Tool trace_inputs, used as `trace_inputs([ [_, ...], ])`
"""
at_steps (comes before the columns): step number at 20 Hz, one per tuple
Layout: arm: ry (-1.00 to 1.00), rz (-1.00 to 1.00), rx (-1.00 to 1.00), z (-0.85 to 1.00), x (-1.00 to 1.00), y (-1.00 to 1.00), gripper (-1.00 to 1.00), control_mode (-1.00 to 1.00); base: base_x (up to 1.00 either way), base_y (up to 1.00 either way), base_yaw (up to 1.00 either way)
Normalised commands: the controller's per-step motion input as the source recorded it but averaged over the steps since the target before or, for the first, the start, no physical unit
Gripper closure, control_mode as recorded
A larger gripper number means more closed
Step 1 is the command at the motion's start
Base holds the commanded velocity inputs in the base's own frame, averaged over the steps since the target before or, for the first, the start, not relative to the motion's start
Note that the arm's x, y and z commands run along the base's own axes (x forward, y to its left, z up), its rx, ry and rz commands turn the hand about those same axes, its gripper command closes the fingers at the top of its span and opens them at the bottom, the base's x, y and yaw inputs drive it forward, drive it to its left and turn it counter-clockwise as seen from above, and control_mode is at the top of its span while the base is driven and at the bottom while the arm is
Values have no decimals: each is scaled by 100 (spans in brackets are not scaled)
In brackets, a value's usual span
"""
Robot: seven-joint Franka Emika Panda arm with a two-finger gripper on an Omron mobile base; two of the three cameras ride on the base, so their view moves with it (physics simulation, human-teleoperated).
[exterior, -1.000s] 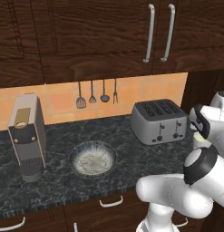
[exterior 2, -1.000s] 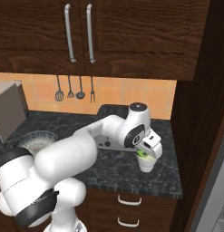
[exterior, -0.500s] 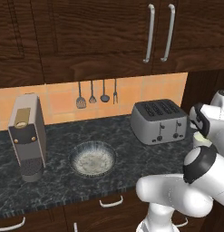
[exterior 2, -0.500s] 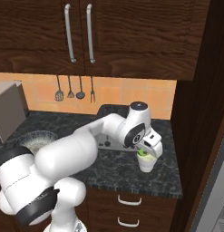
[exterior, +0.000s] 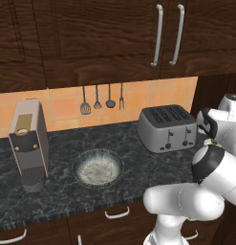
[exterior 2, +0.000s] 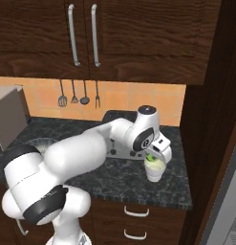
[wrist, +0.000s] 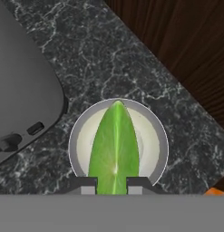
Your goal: Grab a lemon wedge from the fridge and one ice cube from the ice bowl, and put them in the glass of lemonade.
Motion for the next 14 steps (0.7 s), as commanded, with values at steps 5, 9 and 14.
trace_inputs([
  [5, 1, 0, 0, -13, 8, -8, 100, -100, 0, 0, 0],
  [9, 0, 0, 0, -13, 4, 0, 100, -100, 0, 0, 0],
  [14, 0, 0, 2, -27, 1, 0, 100, -100, 0, 0, 0],
])
